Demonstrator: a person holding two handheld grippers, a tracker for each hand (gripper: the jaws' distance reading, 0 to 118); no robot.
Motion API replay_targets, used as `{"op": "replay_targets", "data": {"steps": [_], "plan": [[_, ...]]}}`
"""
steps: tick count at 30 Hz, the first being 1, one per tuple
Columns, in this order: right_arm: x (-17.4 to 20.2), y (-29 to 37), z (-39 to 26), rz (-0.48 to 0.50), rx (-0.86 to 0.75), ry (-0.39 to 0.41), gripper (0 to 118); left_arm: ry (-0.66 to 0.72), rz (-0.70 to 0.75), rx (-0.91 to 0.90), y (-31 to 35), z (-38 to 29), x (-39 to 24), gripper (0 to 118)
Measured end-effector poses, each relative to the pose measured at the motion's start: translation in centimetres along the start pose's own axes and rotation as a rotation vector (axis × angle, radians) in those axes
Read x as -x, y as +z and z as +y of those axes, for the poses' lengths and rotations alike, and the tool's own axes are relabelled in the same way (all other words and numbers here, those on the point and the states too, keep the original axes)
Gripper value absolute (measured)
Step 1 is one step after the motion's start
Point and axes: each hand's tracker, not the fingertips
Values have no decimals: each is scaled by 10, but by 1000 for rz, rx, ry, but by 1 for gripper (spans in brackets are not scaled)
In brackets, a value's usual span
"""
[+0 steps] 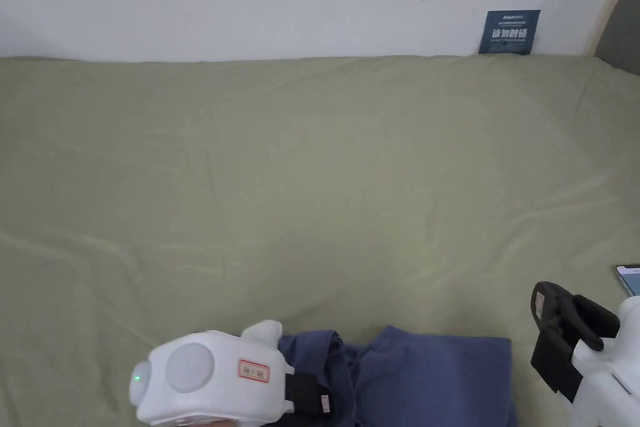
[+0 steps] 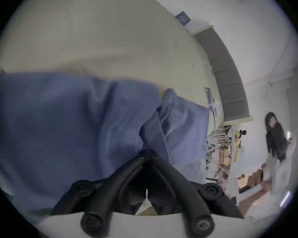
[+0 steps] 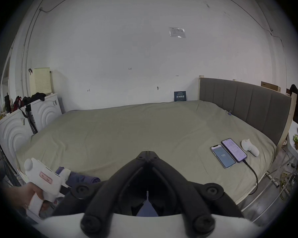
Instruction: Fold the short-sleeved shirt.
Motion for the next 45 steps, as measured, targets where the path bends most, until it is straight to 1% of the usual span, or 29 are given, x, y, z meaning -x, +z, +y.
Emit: {"op": "replay_targets", "data": {"steps": [2,4,7,9,11,13,14,15,16,17,19,20,23,24,26,28,29,30,31,32,33,34,35,38,40,43,45], "plan": [[3,-3,0,3,1,-3,2,-55,-4,-48,39,-1,3,0],[7,-7,0,14,5,-10,2,-50,5,-94,78,-5,13,0],[17,-11,1,20,2,12,2,8,52,-175,126,-11,46,0],[22,-13,3,28,2,20,2,22,93,-195,143,-13,72,0],[28,-16,4,31,3,26,2,88,163,-203,150,-13,98,0],[34,-18,5,37,7,41,2,87,128,-190,148,-14,113,0],[38,-18,5,36,11,53,2,80,95,-192,145,-15,119,14],[40,-18,5,38,14,60,2,74,40,-177,143,-15,124,47],[43,-18,5,37,17,64,2,76,-5,-161,138,-13,128,100],[45,-18,5,37,21,68,2,77,-55,-137,132,-11,131,118],[49,-19,5,35,29,82,2,90,-115,-115,114,-7,139,117],[51,-19,6,35,30,86,2,118,-156,-136,110,-5,138,117],[54,-18,6,32,35,102,2,158,-199,-95,89,6,150,117],[54,-19,6,32,39,108,2,155,-246,-89,84,11,167,117],[54,-20,6,28,43,117,2,161,-332,-128,80,16,174,117],[53,-22,6,24,49,118,2,231,-412,-113,71,21,178,114],[53,-23,5,23,52,116,2,236,-442,-104,64,21,179,106],[53,-23,5,23,54,113,2,234,-411,-110,60,21,178,88],[53,-22,4,25,54,109,2,239,-349,-97,55,21,176,41],[52,-21,4,25,52,107,2,223,-241,-77,49,19,168,14],[52,-19,4,26,50,107,2,203,-169,-76,45,16,165,14],[52,-18,5,28,49,109,2,218,-248,-94,50,14,168,14],[51,-17,5,27,48,110,2,267,-289,-117,56,14,169,13],[48,-15,11,34,26,91,2,262,-189,-198,81,9,162,11],[48,-15,16,45,12,84,2,301,-193,-239,103,5,163,10],[49,-14,20,57,-14,89,2,311,-91,-320,147,-3,164,10],[48,-14,22,77,-29,79,2,296,27,-351,180,-14,151,10]]}}
